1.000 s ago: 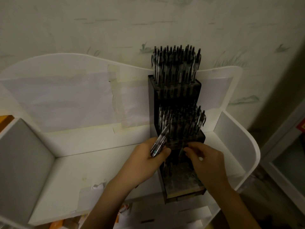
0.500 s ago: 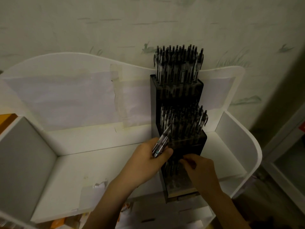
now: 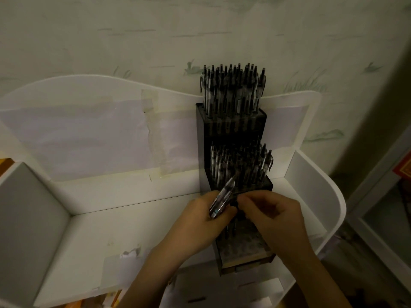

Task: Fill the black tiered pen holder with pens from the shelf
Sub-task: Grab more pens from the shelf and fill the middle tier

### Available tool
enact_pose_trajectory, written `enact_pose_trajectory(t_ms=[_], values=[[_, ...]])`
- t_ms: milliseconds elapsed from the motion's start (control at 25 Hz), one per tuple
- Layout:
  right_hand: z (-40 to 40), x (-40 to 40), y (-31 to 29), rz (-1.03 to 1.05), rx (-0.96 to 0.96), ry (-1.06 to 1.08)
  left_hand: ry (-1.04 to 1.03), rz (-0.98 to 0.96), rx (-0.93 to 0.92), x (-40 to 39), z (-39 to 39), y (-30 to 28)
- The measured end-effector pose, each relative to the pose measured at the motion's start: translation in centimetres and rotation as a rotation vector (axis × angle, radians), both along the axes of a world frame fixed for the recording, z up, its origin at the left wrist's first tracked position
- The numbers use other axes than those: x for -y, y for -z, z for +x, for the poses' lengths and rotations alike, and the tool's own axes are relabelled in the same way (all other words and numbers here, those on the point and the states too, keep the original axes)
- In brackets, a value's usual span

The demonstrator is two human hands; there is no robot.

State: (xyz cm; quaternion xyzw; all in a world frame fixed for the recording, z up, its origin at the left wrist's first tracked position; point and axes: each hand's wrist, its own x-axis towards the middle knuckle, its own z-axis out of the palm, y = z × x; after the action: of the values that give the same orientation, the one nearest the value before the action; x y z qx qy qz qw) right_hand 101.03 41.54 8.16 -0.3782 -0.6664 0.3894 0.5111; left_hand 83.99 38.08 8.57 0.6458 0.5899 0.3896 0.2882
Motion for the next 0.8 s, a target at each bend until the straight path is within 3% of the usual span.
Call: enact_pose_trajectory(t_ms=[160,320,560,680,800], values=[[-0.5,0.0,-0.8,-0.058,0.081,-0.093,0.018,-0.017,0.057,-0.2,0.4,-0.1],[0.1,-0.3,-1.0,-0.148,0.02,-0.102,0.022,-0.038,0.043,-0.2,0.7,-0.2],[1.0,-0.7,-2.1,-0.237,-0.307,-0.041,-0.04,-0.005,-0.013,-0.4,0.6,-0.3],[2.5,-1.3,-3.2,-0.149,-0.409,0.078,-0.074,0.003,-0.072,-0.4,-0.1,-0.1],[3.6,-2.1,-2.8,0.062,-0.2,0.222,-0.086,0.005,-0.104,-0.4,-0.4,-0.1]])
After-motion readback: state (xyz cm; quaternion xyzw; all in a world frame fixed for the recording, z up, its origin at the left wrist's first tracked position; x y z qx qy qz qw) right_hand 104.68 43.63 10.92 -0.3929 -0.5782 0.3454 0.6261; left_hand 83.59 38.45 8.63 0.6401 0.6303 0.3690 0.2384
